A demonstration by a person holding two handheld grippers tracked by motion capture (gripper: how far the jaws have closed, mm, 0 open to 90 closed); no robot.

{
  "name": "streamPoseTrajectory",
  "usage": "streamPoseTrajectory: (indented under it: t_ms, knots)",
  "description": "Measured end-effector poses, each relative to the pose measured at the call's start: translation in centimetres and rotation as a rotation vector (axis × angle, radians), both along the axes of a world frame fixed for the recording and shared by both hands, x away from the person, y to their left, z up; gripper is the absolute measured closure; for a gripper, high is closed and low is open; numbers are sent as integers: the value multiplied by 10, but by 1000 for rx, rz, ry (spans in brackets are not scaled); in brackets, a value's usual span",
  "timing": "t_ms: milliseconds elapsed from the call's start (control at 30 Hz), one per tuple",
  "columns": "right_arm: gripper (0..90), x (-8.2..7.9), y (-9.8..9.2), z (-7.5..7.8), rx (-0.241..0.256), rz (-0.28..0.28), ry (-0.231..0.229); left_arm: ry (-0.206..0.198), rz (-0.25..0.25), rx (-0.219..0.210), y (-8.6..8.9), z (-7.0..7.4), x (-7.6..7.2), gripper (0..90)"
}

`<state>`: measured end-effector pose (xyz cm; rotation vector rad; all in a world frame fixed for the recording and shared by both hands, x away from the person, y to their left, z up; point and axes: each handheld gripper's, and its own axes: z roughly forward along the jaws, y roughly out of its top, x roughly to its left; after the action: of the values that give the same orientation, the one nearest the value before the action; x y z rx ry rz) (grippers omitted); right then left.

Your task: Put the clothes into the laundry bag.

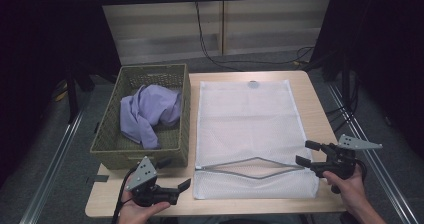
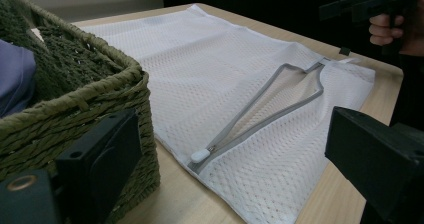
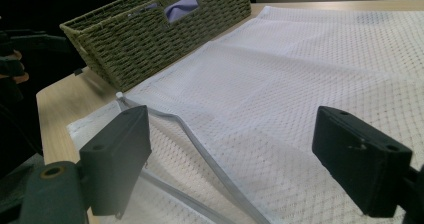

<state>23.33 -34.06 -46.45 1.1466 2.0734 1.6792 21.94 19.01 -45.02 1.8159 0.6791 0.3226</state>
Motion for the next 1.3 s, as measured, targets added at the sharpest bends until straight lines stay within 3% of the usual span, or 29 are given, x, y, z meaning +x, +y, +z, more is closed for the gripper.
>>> streamPoseTrajectory:
  t_ms: [167, 300, 367, 433, 533, 667, 733, 867, 1067, 1200, 1300]
  knots:
    - [224, 1, 2, 0, -6, 26, 15, 22, 1, 19, -2, -3, 1, 64]
    - [254, 2, 5, -1, -13, 50, 17, 17, -18, 21, -2, -3, 2, 64]
    - [320, 2, 6, -1, -19, 65, 25, 15, -16, 22, -3, -3, 0, 65]
    - [329, 2, 8, 0, -35, 77, 14, 15, -14, 37, -3, -2, -2, 65]
    - [340, 3, 12, 0, -49, 104, 21, 11, -30, 27, -3, -3, -2, 65]
    - [373, 2, 17, 1, -38, 138, 52, 17, -24, 45, -2, -4, -4, 65]
    - [409, 4, 21, 0, -19, 173, 93, 8, -38, 32, -1, -4, -3, 65]
    - [423, 9, 32, -3, -41, 214, 127, 9, -29, 35, -1, -3, -3, 65]
    - [475, 11, 44, -5, -53, 265, 134, 12, -34, 33, -2, -4, -2, 65]
    - [505, 12, 51, -5, -75, 283, 136, 11, -35, 61, -6, -6, -3, 65]
    - [510, 16, 57, -7, -80, 289, 150, 7, -77, 76, -10, -6, -2, 65]
